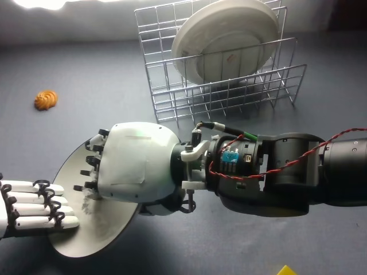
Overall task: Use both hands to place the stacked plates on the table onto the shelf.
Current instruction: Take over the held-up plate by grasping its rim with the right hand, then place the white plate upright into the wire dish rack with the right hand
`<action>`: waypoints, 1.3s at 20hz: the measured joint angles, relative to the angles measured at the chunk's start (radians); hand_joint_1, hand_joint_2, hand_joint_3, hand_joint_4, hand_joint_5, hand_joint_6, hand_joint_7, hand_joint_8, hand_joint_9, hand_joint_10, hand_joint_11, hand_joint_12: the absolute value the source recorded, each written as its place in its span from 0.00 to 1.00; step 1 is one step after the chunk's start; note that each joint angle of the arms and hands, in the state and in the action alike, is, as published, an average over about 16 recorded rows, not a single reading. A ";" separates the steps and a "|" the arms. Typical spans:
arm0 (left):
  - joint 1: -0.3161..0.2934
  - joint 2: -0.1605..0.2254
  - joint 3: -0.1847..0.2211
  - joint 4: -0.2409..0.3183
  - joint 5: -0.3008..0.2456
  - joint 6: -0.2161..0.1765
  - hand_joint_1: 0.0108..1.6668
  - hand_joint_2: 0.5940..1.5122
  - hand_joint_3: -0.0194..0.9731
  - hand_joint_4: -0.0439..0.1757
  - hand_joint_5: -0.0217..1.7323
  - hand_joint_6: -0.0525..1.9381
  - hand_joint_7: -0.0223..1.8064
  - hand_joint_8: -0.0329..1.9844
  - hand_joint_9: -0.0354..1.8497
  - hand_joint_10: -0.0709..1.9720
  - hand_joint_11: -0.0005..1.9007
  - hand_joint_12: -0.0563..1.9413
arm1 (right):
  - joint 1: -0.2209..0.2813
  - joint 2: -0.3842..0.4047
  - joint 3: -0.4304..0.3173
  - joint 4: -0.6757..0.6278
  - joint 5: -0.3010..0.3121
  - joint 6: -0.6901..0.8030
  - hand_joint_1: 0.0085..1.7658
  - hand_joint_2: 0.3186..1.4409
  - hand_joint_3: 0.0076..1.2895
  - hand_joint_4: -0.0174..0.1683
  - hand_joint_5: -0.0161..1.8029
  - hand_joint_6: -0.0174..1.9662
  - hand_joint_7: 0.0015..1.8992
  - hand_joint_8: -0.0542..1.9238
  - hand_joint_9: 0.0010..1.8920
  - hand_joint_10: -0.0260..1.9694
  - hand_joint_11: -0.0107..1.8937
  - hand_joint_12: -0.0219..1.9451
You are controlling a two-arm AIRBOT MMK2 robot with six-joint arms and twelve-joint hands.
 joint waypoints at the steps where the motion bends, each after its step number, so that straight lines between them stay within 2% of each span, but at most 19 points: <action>1: 0.000 0.000 0.000 -0.002 0.000 0.000 0.00 0.61 0.03 0.17 0.03 0.01 0.04 0.02 0.05 0.03 0.01 0.02 | 0.000 0.000 0.000 -0.001 0.002 -0.001 0.64 0.58 0.01 0.09 0.33 0.21 0.35 0.16 0.38 0.10 0.26 0.56; 4: 0.000 0.001 0.000 -0.011 -0.001 -0.001 0.00 0.61 0.03 0.17 0.03 0.01 0.05 0.01 0.06 0.03 0.01 0.02 | 0.000 -0.001 0.000 -0.004 0.008 -0.002 0.64 0.58 0.00 0.07 0.40 0.29 0.44 0.23 0.48 0.12 0.35 0.61; 7: -0.001 0.002 0.000 -0.029 -0.001 -0.002 0.00 0.61 0.03 0.18 0.03 0.01 0.05 0.01 0.06 0.03 0.01 0.02 | -0.001 -0.001 -0.002 -0.007 0.017 -0.005 0.65 0.57 0.00 0.06 0.44 0.36 0.48 0.29 0.54 0.15 0.44 0.58; 10: -0.007 0.004 0.002 -0.052 -0.001 -0.002 0.00 0.61 0.03 0.20 0.04 0.01 0.06 0.01 0.06 0.03 0.01 0.02 | -0.002 -0.001 -0.005 -0.008 0.024 -0.007 0.65 0.56 0.00 0.05 0.45 0.42 0.49 0.36 0.57 0.16 0.48 0.57; 15: -0.031 0.014 0.010 -0.100 0.003 -0.004 0.00 0.61 0.03 0.20 0.05 0.02 0.06 0.02 0.06 0.04 0.01 0.03 | -0.005 0.000 -0.011 -0.007 0.027 -0.008 0.65 0.56 0.00 0.05 0.45 0.44 0.50 0.43 0.59 0.19 0.50 0.57; 19: -0.062 0.030 0.019 -0.135 -0.004 -0.008 0.00 0.61 0.04 0.21 0.05 0.03 0.07 0.02 0.07 0.04 0.02 0.04 | -0.009 0.006 -0.023 -0.009 0.028 -0.009 0.66 0.56 0.00 0.05 0.45 0.44 0.51 0.45 0.57 0.32 0.49 0.58; 26: -0.119 0.064 0.042 -0.169 -0.031 -0.016 0.00 0.60 0.04 0.20 0.06 0.03 0.07 0.02 0.07 0.04 0.02 0.05 | -0.015 0.050 -0.074 -0.021 0.025 -0.007 0.67 0.56 0.00 0.05 0.45 0.44 0.51 0.47 0.54 0.47 0.47 0.60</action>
